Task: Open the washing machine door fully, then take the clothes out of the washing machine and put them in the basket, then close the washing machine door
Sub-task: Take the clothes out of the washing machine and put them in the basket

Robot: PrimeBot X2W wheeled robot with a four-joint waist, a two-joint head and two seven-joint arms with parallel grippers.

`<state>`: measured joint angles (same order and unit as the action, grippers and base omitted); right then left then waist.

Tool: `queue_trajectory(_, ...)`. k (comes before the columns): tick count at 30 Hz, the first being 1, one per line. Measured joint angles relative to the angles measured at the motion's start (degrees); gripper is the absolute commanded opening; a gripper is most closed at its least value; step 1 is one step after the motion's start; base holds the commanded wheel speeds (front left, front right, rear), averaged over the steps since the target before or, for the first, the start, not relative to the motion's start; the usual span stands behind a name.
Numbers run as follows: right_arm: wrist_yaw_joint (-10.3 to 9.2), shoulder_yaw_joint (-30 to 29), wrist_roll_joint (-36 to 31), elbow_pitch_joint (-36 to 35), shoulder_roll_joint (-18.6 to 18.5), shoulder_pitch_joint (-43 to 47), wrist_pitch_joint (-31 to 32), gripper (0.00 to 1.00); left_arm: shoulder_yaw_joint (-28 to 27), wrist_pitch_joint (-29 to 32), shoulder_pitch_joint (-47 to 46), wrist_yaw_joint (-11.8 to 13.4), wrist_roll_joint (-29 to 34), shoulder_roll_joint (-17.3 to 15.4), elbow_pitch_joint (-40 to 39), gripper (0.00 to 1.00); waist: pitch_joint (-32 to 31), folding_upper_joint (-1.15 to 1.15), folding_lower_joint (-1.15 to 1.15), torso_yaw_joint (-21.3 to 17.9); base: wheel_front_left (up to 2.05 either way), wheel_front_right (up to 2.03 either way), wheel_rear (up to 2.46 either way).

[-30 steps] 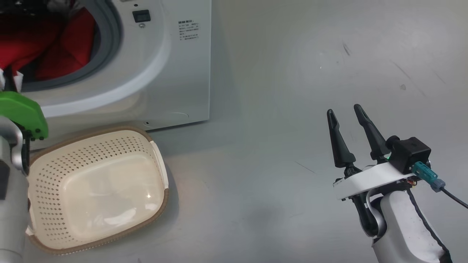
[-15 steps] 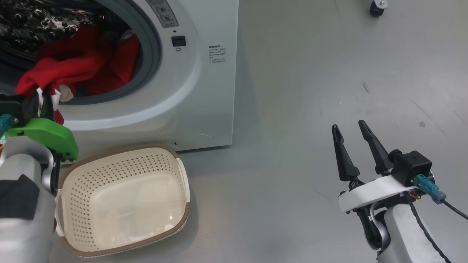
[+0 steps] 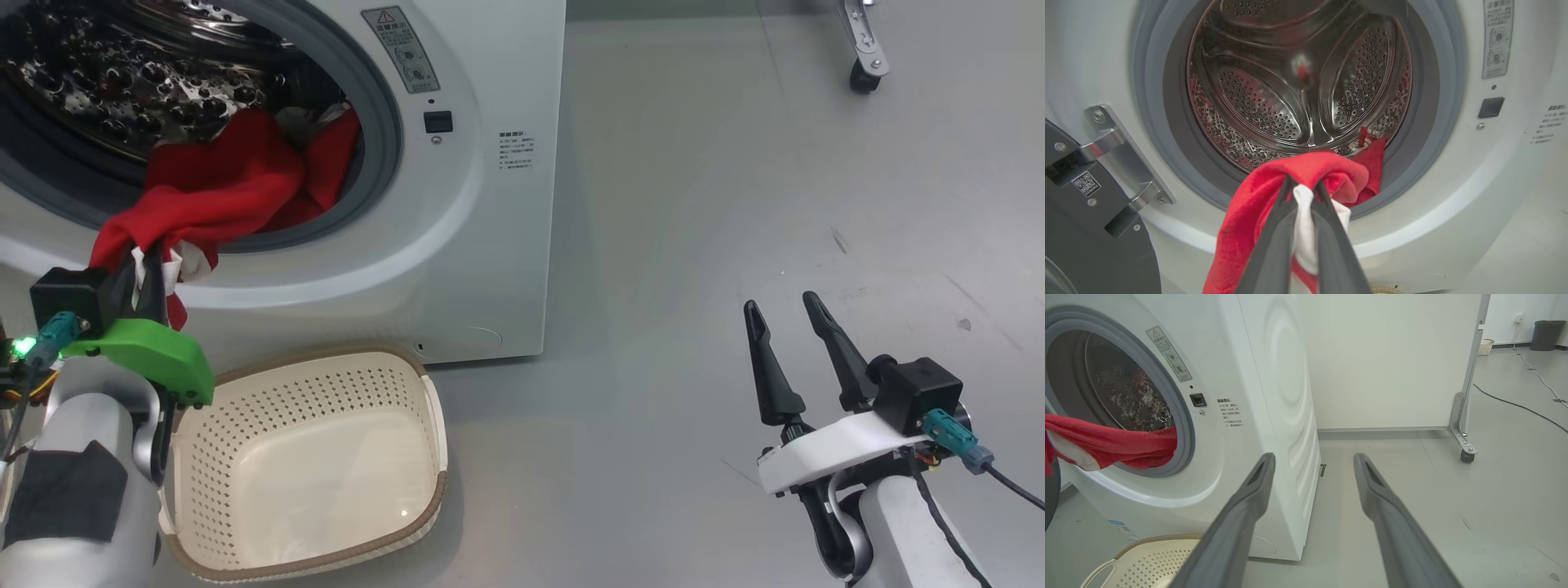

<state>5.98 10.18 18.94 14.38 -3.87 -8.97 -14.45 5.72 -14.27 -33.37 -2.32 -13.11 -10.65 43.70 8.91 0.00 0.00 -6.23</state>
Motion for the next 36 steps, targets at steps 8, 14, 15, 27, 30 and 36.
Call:
queue_trajectory(8, 0.00, 0.0, 0.0, 0.0, 0.0, 0.3, 0.0, 1.00, 0.0, 0.0, 1.1, 0.0, 1.2, 0.2, -12.0, 0.00, -0.8, 0.00, 0.00, 0.5, 0.00, 0.00, 0.00)
queue_trajectory(14, 0.02, 0.0, 0.0, 0.0, 0.0, 0.4, 0.0, 1.00, -0.5, -0.2, 1.9, 0.1, 1.2, 1.5, -19.8, 0.00, -1.0, 0.00, 0.00, 0.8, 0.00, 0.00, 0.00)
queue_trajectory(15, 0.02, 0.0, -0.2, -0.1, 0.0, 0.4, 0.0, 1.00, -0.6, -0.2, 2.3, 0.2, 1.2, 1.6, -20.4, 0.00, -1.1, 0.00, 0.00, 0.9, 0.00, 0.00, 0.00)
queue_trajectory(27, 0.44, 0.5, -0.5, -0.2, 0.1, 1.1, 0.0, 1.00, -0.2, -0.2, 9.2, 0.3, 1.7, 1.8, -22.5, 0.00, -0.9, 0.00, 0.00, 0.6, 0.00, 0.00, 0.00)
queue_trajectory(30, 0.44, 0.5, -0.5, -0.4, 0.1, 1.1, 0.0, 1.00, 0.3, -0.2, 10.7, 0.3, 1.7, 1.9, -21.9, 0.00, -0.4, 0.00, 0.00, 0.4, 0.00, 0.00, 0.00)
queue_trajectory(36, 0.44, 0.8, -0.5, -1.1, 0.1, 1.1, 0.0, 1.00, 1.5, -0.1, 12.9, 0.2, 2.2, 1.8, -20.2, 0.00, 1.0, 0.00, 0.00, -0.1, 0.00, 0.00, 0.00)
